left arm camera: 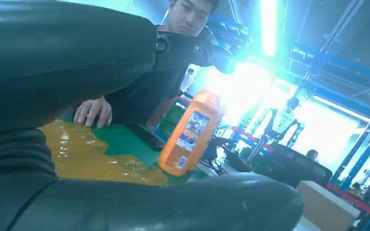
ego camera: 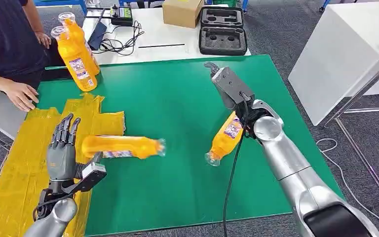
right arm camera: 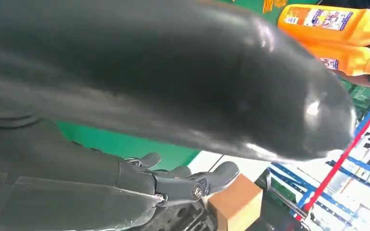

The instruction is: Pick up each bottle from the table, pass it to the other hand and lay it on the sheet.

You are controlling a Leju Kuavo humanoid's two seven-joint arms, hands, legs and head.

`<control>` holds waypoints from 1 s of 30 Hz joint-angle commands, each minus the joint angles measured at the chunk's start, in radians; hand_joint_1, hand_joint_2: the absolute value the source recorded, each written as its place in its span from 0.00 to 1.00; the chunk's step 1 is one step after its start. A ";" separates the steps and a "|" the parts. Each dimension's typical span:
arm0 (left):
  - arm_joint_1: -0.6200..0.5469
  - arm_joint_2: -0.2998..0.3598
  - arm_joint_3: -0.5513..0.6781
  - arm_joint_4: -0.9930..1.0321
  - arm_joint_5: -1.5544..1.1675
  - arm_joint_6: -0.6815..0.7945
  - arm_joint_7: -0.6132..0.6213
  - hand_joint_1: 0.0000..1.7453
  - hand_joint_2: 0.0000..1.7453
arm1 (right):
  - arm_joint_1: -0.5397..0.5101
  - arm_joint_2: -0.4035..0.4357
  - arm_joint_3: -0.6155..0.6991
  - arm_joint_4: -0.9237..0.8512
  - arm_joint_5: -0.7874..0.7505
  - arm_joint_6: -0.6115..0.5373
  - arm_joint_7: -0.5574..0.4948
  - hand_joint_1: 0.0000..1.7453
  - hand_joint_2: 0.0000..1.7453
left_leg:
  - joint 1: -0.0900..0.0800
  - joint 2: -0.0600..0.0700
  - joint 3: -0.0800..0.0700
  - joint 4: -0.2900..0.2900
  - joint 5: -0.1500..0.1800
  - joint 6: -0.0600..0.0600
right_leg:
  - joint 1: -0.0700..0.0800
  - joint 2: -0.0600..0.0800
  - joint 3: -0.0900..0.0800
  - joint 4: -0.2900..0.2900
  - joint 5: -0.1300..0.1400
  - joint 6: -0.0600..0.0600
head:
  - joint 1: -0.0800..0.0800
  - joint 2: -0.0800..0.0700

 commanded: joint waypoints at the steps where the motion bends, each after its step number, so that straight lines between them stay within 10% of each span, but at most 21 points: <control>1: -0.015 0.004 -0.005 0.000 -0.001 0.003 0.006 0.00 0.00 | -0.052 0.001 0.021 0.051 0.000 0.001 0.007 0.00 0.00 | 0.001 0.001 0.002 0.001 -0.002 -0.001 | 0.001 0.002 0.002 0.001 -0.001 -0.002 | 0.000 0.000; 27: -0.015 0.017 0.011 0.000 0.011 -0.017 0.023 0.00 0.00 | 0.000 -0.017 0.015 -0.039 0.003 -0.006 0.033 0.00 0.00 | 0.002 0.002 0.003 0.002 -0.003 -0.002 | 0.001 0.003 0.003 0.001 -0.002 -0.003 | 0.000 0.000; 28: -0.039 -0.090 0.136 -0.090 0.190 -0.177 -0.091 0.00 0.00 | 0.002 -0.061 0.034 -0.071 0.095 -0.088 0.042 0.00 0.00 | 0.001 0.000 0.001 0.000 -0.002 -0.001 | 0.001 0.001 0.001 0.000 -0.001 -0.002 | 0.000 0.000; 29: -0.091 -0.026 0.191 -0.098 0.692 -0.671 -0.017 0.00 0.00 | -0.007 -0.127 0.025 -0.100 0.113 -0.068 0.045 0.00 0.00 | 0.001 -0.001 0.002 0.001 -0.002 -0.002 | 0.001 0.000 0.002 0.000 -0.002 -0.002 | 0.000 0.000; 30: -0.124 -0.013 0.199 -0.114 1.034 -0.710 0.023 0.00 0.00 | -0.009 -0.153 -0.004 -0.106 0.142 -0.037 0.046 0.00 0.00 | 0.002 -0.003 -0.003 0.002 -0.001 -0.001 | 0.002 -0.002 -0.001 0.000 -0.001 -0.001 | 0.000 0.000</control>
